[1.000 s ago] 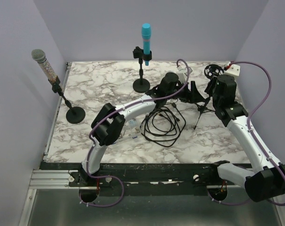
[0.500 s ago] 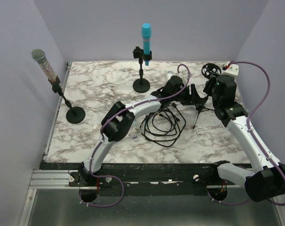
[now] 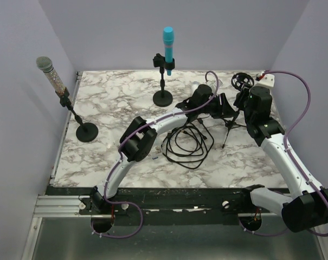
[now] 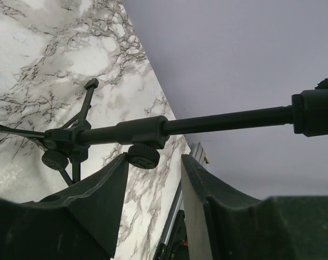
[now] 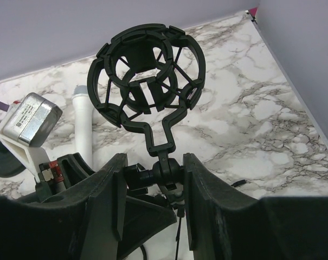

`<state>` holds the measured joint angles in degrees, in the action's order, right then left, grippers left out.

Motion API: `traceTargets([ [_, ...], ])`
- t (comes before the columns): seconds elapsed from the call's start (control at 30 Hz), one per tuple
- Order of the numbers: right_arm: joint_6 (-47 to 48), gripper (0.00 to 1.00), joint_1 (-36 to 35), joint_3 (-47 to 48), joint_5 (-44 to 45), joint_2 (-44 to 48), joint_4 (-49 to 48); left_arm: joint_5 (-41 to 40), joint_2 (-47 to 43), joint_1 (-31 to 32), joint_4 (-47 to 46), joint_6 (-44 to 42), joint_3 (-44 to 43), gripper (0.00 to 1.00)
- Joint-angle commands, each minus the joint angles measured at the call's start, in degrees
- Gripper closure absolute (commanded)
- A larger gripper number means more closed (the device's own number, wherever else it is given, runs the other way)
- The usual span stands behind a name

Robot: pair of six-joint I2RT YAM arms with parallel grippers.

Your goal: Remove the microphone from the stand

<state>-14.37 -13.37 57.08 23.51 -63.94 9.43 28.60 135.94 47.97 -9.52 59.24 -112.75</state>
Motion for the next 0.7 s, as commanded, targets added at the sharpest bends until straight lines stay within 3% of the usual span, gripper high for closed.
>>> traceTargets([
  [0.0, -4.26, 0.95, -0.04, -1.35, -4.38, -0.21, -1.7, 2.27, 1.93, -0.67, -0.23, 2.59, -2.51, 0.58],
  [0.33, -4.26, 0.95, 0.01, -1.34, -4.51, -0.38, -1.76, 3.0, 2.05, -0.83, 0.36, 1.87, -2.87, 0.65],
  [0.67, -3.99, 0.97, 0.01, -1.31, -4.97, -0.59, -1.71, 4.42, 3.37, -1.37, -0.44, 5.2, -3.35, 0.65],
])
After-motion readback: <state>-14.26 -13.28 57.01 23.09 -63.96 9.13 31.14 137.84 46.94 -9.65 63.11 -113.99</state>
